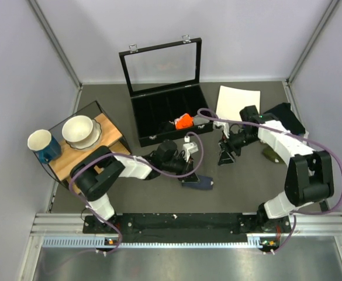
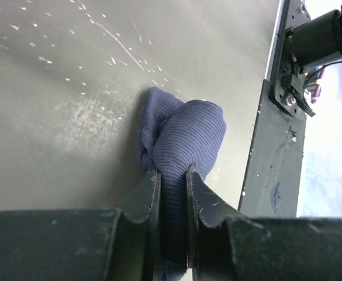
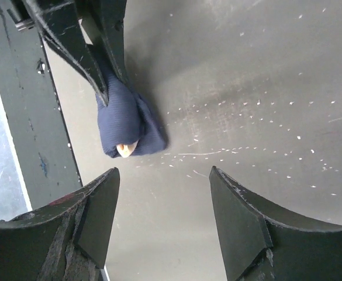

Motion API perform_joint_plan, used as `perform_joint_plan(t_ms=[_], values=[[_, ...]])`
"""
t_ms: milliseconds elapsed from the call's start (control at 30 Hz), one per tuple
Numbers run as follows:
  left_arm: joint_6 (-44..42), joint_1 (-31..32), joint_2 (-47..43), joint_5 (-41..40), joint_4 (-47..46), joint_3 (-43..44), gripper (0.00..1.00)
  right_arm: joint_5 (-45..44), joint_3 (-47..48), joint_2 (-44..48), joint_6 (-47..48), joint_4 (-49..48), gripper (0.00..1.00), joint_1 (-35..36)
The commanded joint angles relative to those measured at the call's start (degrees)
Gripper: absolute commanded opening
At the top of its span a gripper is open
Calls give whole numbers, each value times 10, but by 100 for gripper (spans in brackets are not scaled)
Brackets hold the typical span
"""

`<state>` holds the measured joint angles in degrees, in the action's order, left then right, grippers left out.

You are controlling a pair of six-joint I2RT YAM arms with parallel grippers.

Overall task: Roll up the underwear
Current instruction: Pick up the underwear from the center of the board, then place the underwear in the storage box.

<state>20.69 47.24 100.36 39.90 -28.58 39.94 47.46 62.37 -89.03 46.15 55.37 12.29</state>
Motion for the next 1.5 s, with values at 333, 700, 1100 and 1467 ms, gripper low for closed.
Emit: perform_joint_plan(t_ms=[333,700,1100,1467], values=[[-94,-176,-220,-104,316,129,0,41,-36,160,-3,-19,64,-3],[-136,-299,-189,-157,421,275,0,40,-38,183,-4,-21,64,-3],[-100,-293,-105,-316,500,355,0,39,-39,179,-3,-21,63,-3],[-89,-278,-12,-480,545,401,0,33,-40,169,-5,-21,63,-3]])
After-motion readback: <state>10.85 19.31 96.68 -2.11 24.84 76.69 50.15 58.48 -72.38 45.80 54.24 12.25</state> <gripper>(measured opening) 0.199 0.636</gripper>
